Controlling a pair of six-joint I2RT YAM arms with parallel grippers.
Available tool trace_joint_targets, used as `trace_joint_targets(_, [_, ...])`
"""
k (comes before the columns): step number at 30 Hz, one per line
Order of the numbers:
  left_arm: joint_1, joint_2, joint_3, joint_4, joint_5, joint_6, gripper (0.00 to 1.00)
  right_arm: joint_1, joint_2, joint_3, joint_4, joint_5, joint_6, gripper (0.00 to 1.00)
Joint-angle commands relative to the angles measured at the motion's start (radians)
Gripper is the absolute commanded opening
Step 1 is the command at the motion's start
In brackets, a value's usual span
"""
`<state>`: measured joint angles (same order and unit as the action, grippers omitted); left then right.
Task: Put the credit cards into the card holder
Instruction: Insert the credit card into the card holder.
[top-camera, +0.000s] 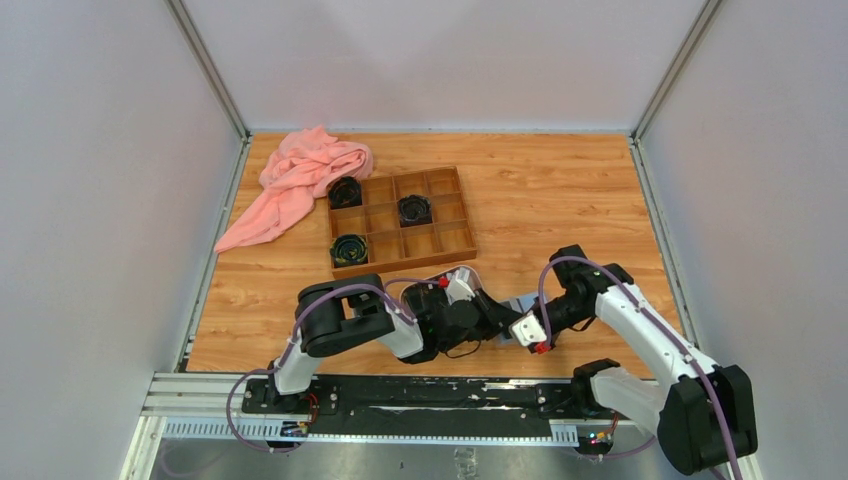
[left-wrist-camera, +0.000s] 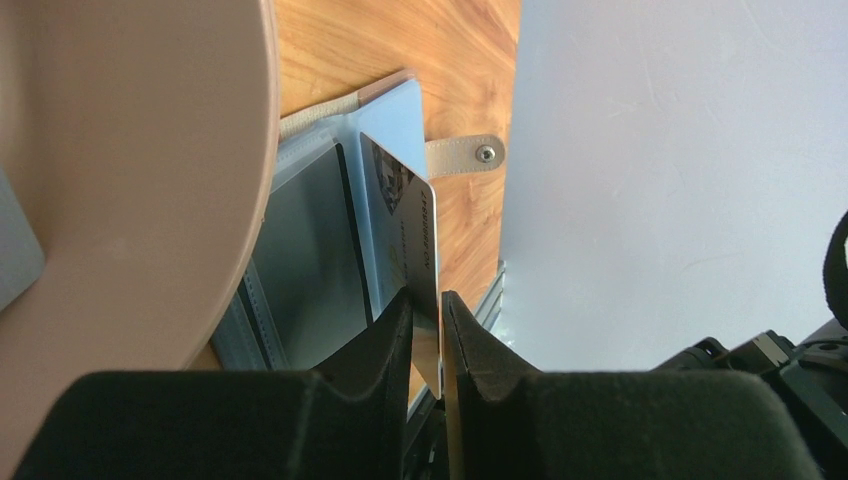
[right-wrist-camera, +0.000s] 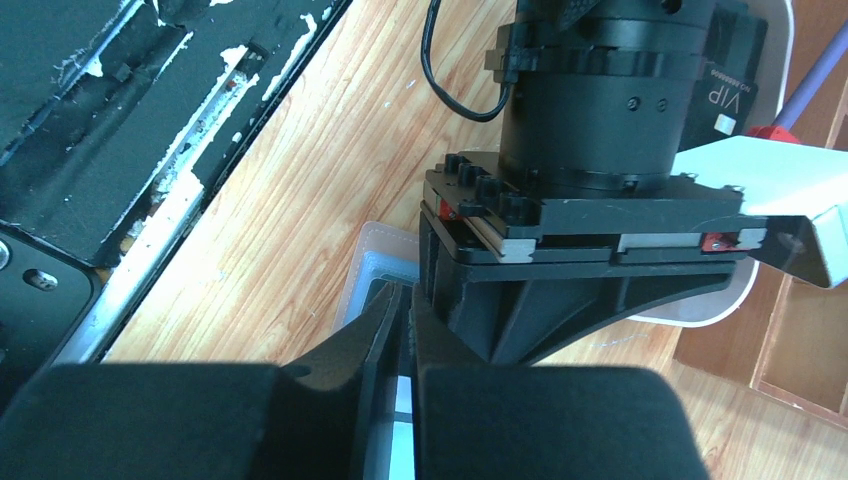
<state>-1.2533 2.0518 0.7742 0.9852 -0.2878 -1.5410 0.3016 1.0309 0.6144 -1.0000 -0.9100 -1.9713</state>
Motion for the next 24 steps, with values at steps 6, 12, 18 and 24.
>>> trace_joint_targets(6, [0.008,0.023,-0.02,-0.253,0.018,-0.007,0.18,-0.019,-0.032,0.044,-0.172,-0.013,0.008,0.15])
trace_joint_targets(12, [0.01,0.001,-0.021,-0.308,0.009,-0.001,0.17,-0.069,-0.024,0.053,-0.185,-0.042,0.008,0.15])
trace_joint_targets(18, [0.012,0.003,-0.013,-0.335,0.013,0.002,0.16,-0.107,0.001,0.051,-0.185,-0.038,-0.003,0.15])
trace_joint_targets(24, [0.012,0.007,0.001,-0.356,0.019,0.006,0.12,-0.119,0.024,0.042,-0.178,-0.002,-0.015,0.14])
